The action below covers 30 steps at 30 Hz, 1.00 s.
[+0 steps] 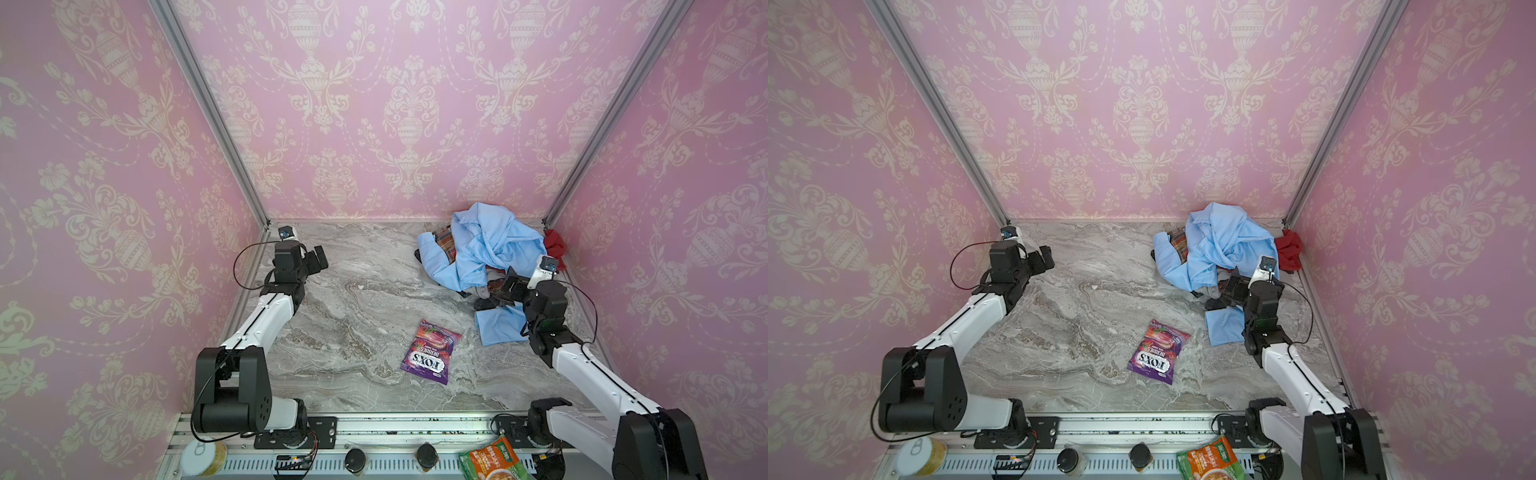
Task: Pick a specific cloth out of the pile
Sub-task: 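Reach the right gripper over the pile while the left gripper moves toward it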
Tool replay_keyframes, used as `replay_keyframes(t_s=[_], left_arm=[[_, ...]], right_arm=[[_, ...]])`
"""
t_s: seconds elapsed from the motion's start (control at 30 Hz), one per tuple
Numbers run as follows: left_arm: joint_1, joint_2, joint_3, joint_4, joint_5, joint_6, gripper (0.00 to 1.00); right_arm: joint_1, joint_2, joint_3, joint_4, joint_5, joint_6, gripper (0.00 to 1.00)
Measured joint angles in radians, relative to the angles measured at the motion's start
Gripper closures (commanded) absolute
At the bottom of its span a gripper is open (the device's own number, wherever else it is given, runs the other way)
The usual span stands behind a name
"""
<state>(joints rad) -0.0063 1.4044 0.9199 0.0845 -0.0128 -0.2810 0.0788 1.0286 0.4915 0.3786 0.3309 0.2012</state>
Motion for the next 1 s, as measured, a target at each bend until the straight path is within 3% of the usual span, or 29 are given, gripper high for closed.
replay_keyframes(t_s=[0.23,0.53,0.83,1.0], left_arm=[[-0.157,-0.013,0.028,-0.082,0.123,0.009,0.01],[-0.369,-0.011,0.074,-0.194,0.18,0.154,0.01],[-0.41,-0.016,0.074,-0.208,0.183,0.179,0.01],[-0.41,-0.016,0.074,-0.21,0.179,0.179,0.01]], right_arm=[[0.032,-0.007,0.267,-0.359,0.067,0.093,0.0],[0.089,0.162,0.626,-0.655,0.044,0.138,0.0],[0.293,0.534,1.04,-0.893,0.044,0.079,0.13],[0.356,0.74,1.266,-1.012,0.042,0.041,0.18]])
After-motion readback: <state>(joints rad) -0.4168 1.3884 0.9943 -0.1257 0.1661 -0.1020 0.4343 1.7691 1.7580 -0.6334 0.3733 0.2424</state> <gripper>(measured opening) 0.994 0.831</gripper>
